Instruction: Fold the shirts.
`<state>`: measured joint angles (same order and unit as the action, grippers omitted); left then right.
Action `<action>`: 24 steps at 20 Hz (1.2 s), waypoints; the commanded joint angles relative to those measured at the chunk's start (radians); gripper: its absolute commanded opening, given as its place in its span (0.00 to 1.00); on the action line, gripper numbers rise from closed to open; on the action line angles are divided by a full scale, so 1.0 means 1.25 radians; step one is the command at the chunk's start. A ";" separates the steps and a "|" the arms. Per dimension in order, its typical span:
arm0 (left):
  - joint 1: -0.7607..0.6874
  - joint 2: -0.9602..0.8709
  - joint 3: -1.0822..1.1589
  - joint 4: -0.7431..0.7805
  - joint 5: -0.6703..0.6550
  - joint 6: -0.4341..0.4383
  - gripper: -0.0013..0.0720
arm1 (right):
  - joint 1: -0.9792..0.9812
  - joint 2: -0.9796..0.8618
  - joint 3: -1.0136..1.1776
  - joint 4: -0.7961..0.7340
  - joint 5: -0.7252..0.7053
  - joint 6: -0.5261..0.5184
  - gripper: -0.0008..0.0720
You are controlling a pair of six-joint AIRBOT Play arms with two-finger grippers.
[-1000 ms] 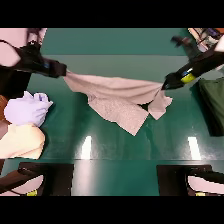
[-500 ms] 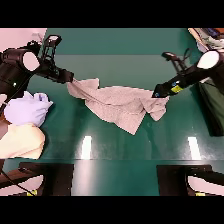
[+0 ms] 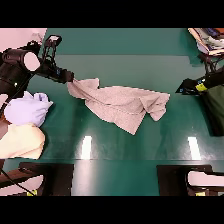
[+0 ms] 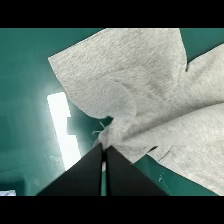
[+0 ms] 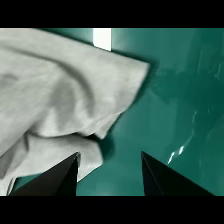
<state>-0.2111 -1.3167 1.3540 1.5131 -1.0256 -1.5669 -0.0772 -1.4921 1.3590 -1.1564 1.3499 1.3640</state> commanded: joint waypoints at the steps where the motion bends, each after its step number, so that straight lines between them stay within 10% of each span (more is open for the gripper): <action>1: 0.000 0.000 0.000 -0.003 0.000 -0.006 0.05 | -0.045 -0.107 0.000 0.074 -0.034 0.008 0.61; 9: 0.000 0.000 0.000 -0.011 0.006 -0.027 0.05 | 0.017 -0.206 0.000 0.177 -0.122 -0.023 0.55; 11: 0.000 0.001 0.000 -0.026 0.006 -0.028 0.05 | 0.034 -0.200 0.011 0.177 -0.122 -0.069 0.03; 24: 0.000 0.330 0.452 0.038 -0.041 -0.024 0.05 | -0.012 0.263 0.468 0.147 -0.072 -0.088 0.03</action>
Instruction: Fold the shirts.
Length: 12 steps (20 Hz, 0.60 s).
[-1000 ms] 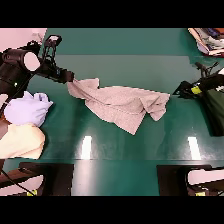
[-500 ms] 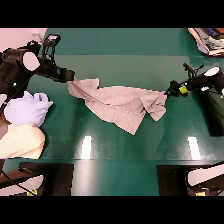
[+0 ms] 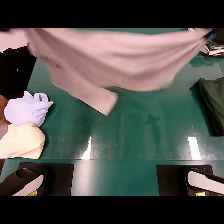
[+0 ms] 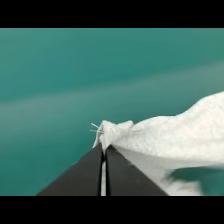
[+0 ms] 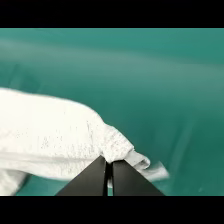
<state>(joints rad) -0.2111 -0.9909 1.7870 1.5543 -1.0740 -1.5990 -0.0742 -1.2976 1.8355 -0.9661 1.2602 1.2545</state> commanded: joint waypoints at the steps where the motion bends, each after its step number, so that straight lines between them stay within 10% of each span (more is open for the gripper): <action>1: 0.000 0.089 0.134 0.003 -0.002 0.001 0.05 | -0.022 0.139 0.108 -0.005 -0.001 0.000 0.03; 12: 0.000 0.095 0.181 -0.072 0.000 0.010 0.05 | -0.156 0.253 0.136 -0.002 0.125 0.050 0.03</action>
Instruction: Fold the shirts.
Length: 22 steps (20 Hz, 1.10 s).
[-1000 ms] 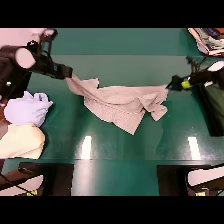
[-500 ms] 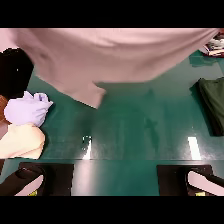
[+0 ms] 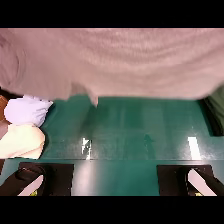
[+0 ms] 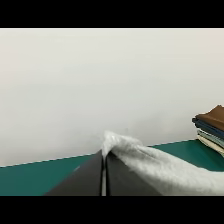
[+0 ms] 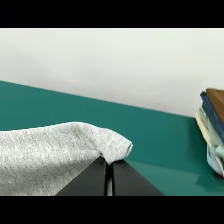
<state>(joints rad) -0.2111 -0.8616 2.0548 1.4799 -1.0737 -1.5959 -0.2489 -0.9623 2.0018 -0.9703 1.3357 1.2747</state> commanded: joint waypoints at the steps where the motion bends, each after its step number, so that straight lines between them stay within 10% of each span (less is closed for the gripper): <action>1: 0.000 -0.024 -0.070 -0.010 -0.007 0.015 0.05 | -0.017 -0.047 0.003 0.002 0.108 0.052 0.03; 7: 0.000 -0.282 -0.233 -0.008 -0.092 0.027 0.05 | 0.016 -0.278 -0.117 -0.001 0.250 0.099 0.03; 16: 0.000 -0.665 -0.280 0.025 0.029 0.058 0.05 | 0.146 -0.562 -0.328 -0.041 -0.027 0.066 0.03; 17: 0.000 -0.665 -0.279 0.027 0.046 0.059 0.10 | 0.154 -0.585 -0.304 -0.041 -0.027 0.066 0.07; 19: 0.000 -0.665 -0.258 0.043 0.028 0.059 0.82 | 0.154 -0.617 -0.247 -0.033 -0.008 0.066 0.79; 22: 0.017 -0.664 -0.183 0.059 -0.167 0.062 0.84 | 0.145 -0.610 -0.181 -0.035 0.067 0.061 0.80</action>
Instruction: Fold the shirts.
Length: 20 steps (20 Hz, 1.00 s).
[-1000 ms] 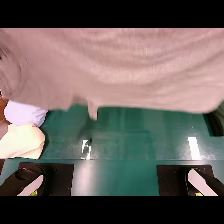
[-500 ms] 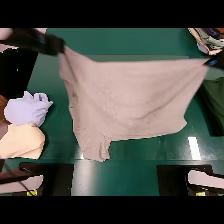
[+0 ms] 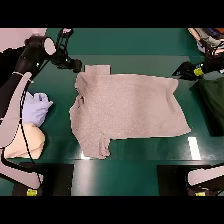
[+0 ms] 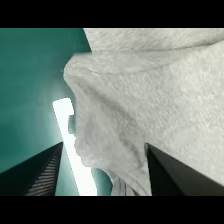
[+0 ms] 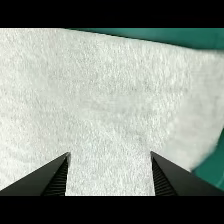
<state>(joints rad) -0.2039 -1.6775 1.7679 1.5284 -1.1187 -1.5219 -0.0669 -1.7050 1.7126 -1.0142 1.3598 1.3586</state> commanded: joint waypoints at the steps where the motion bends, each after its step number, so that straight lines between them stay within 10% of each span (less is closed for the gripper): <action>1: 0.023 -0.003 0.062 0.020 -0.215 0.003 0.84 | -0.009 0.002 0.049 0.000 0.069 -0.019 0.75; 9: 0.047 0.315 -0.327 -0.021 -0.240 -0.033 0.84 | -0.077 0.280 -0.283 0.000 0.084 -0.096 0.70; 20: 0.047 0.491 -0.875 -0.293 0.030 -0.105 0.84 | -0.098 0.483 -0.521 -0.001 0.003 -0.098 0.70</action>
<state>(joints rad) -0.1459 -1.0817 0.7868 1.2537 -1.1759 -1.6432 -0.1879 -1.1393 1.1027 -1.0142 1.3769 1.2377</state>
